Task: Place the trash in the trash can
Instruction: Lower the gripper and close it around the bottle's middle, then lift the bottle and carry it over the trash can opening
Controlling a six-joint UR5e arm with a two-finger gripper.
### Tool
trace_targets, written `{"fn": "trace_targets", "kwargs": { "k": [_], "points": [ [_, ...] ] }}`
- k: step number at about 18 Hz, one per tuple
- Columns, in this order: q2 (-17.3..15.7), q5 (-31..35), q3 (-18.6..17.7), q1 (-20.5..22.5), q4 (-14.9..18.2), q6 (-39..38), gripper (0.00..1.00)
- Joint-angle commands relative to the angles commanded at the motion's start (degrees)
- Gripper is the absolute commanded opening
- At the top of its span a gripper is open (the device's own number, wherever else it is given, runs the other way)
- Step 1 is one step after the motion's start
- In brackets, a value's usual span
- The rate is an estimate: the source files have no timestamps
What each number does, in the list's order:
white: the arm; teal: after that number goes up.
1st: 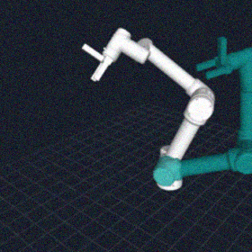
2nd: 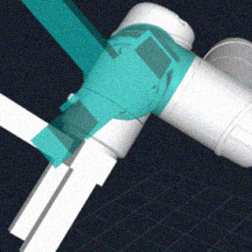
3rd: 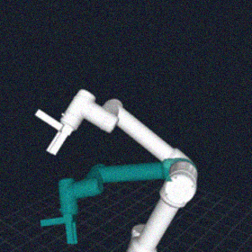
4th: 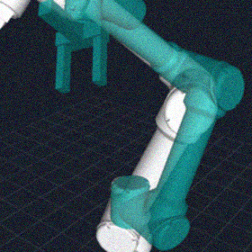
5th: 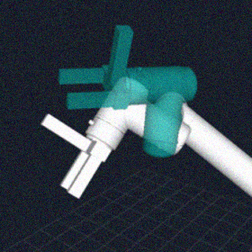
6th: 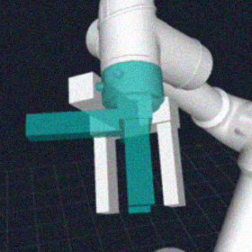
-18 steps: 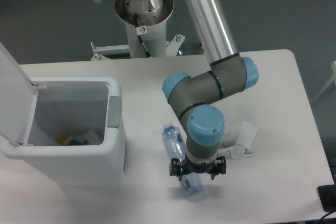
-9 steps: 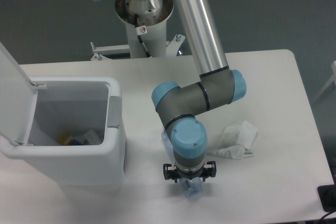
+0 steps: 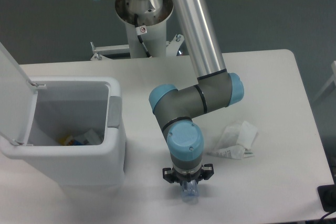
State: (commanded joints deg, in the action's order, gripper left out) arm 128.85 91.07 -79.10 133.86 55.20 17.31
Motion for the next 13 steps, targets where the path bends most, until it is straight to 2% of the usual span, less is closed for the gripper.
{"fn": "trace_targets", "kwargs": {
  "k": [6, 12, 13],
  "points": [
    [-2.3, -4.0, 0.2, 2.5, -0.1, 0.1, 0.42],
    [-3.8, -12.4, 3.4, 5.0, -0.5, -2.0, 0.42],
    [-4.9, -14.5, 3.4, 5.5, -0.5, -2.2, 0.42]
  ]
}}
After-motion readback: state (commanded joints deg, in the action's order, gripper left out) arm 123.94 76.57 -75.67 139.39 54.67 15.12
